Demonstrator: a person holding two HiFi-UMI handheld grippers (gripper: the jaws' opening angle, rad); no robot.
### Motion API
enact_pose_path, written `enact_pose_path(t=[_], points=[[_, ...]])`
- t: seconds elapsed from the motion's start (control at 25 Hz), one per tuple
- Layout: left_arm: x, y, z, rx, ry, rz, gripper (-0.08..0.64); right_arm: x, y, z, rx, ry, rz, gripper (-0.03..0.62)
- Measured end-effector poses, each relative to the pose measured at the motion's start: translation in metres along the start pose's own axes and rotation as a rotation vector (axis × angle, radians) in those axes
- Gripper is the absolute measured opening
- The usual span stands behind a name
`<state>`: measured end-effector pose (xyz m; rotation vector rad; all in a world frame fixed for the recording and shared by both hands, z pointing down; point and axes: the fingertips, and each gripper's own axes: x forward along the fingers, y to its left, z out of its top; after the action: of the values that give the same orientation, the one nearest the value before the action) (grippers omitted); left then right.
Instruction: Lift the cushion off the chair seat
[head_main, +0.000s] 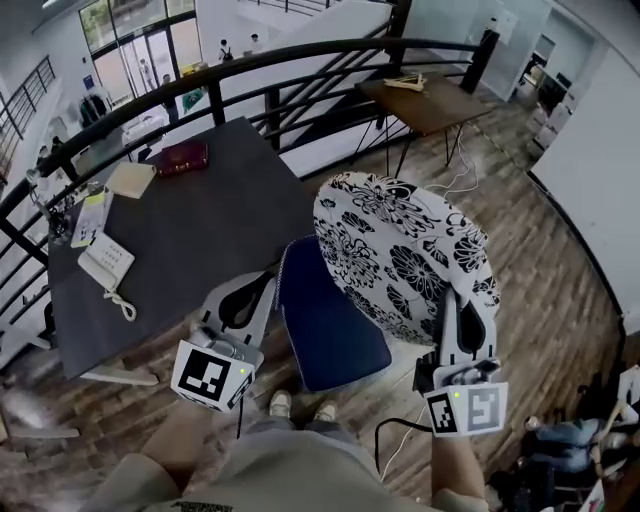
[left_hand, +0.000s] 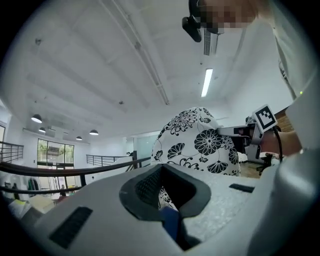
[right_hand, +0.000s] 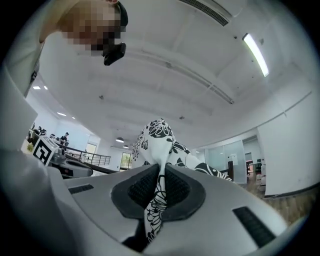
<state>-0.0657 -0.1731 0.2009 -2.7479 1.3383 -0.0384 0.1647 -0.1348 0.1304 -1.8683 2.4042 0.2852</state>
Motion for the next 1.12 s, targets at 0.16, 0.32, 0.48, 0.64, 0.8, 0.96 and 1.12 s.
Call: enact_pose_path(t=[0.16,0.32,0.48,0.64,0.8,0.96,1.12], points=[[-0.034,-0.014,0.009,0.004,-0.040,-0.002,0.003,-0.035,0.023,0.010,-0.001,-0.058,0.004,0.014],[-0.030,-0.022,0.025,-0.019,-0.087,-0.018,0.003,-0.038,0.027,0.012,0.046,-0.060,0.001,0.014],[-0.025,-0.029,0.038,-0.027,-0.115,0.018,0.003,-0.037,0.026,0.006,0.096,-0.027,0.030,0.014],[-0.024,-0.034,0.027,-0.018,-0.080,0.016,0.004,-0.037,0.024,-0.007,0.128,0.012,0.042,0.014],[-0.033,-0.030,0.010,-0.029,-0.059,0.017,0.003,-0.038,0.031,-0.023,0.137,0.042,0.033,0.014],[-0.022,-0.035,0.014,-0.033,-0.060,0.015,0.003,-0.033,0.023,-0.024,0.138,0.053,0.040,0.014],[-0.025,-0.037,0.010,-0.028,-0.055,0.014,0.004,-0.036,0.025,-0.027,0.128,0.050,0.031,0.014]])
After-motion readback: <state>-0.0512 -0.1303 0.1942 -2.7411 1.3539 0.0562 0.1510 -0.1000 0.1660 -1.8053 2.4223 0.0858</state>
